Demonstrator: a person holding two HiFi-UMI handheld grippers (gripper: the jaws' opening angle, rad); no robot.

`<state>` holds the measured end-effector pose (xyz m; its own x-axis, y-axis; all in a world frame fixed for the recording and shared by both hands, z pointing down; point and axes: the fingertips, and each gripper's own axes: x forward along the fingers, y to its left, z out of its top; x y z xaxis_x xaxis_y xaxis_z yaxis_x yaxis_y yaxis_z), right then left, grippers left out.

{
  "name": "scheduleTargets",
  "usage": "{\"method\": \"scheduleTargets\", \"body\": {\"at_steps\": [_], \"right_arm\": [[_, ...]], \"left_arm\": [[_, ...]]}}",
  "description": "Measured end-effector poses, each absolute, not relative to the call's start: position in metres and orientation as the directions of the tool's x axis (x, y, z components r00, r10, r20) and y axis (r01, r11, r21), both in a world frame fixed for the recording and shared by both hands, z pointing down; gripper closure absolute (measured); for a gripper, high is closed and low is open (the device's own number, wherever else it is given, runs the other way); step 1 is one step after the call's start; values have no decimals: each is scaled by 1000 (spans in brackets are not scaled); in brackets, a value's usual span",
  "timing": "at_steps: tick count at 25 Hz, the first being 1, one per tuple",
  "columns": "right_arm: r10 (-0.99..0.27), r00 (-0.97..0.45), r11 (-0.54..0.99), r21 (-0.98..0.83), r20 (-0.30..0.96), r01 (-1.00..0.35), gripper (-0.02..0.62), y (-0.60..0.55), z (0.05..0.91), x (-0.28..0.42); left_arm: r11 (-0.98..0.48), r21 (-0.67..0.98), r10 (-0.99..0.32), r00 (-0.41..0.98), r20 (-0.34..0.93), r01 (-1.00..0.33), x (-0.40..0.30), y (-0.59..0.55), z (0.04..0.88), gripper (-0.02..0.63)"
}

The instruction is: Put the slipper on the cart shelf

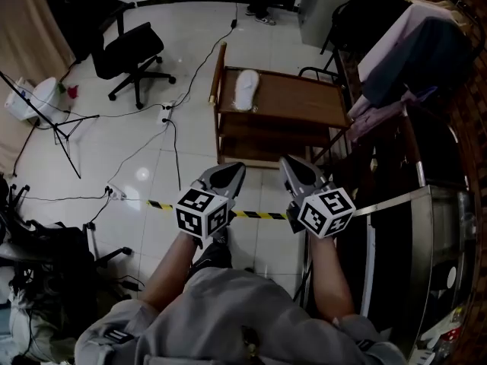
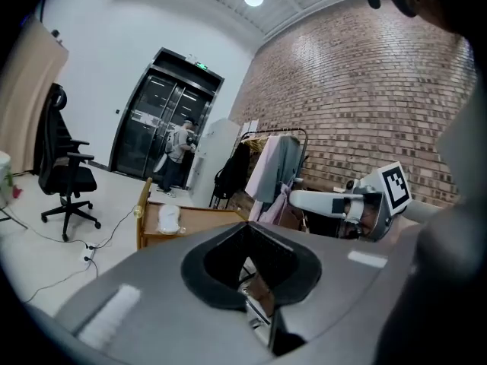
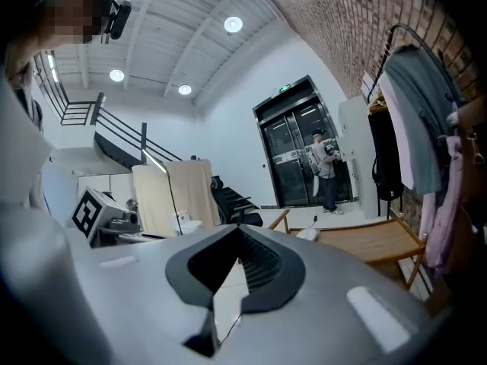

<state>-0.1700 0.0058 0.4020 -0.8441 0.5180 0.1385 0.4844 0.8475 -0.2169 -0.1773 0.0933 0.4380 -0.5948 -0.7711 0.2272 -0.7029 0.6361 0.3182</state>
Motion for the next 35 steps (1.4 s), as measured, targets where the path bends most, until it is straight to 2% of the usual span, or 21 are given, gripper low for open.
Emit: {"method": "scheduleTargets", "body": {"at_steps": [7,17,35], "right_arm": [[468,-864,876,-231,187,425,595,12,416,-253],[446,-862,884,-269,242,382,595,-4,443,-328],[592,-733,803,-322,335,502,595,-67,499,-462]], "left_arm": [[602,343,-799,-550,244,-721,-263,97,452,598],[613,367,-790,-538,294,-700,-348,87,480,598],[749,332,-662,-626,412,-574,-464,21,506,598]]}}
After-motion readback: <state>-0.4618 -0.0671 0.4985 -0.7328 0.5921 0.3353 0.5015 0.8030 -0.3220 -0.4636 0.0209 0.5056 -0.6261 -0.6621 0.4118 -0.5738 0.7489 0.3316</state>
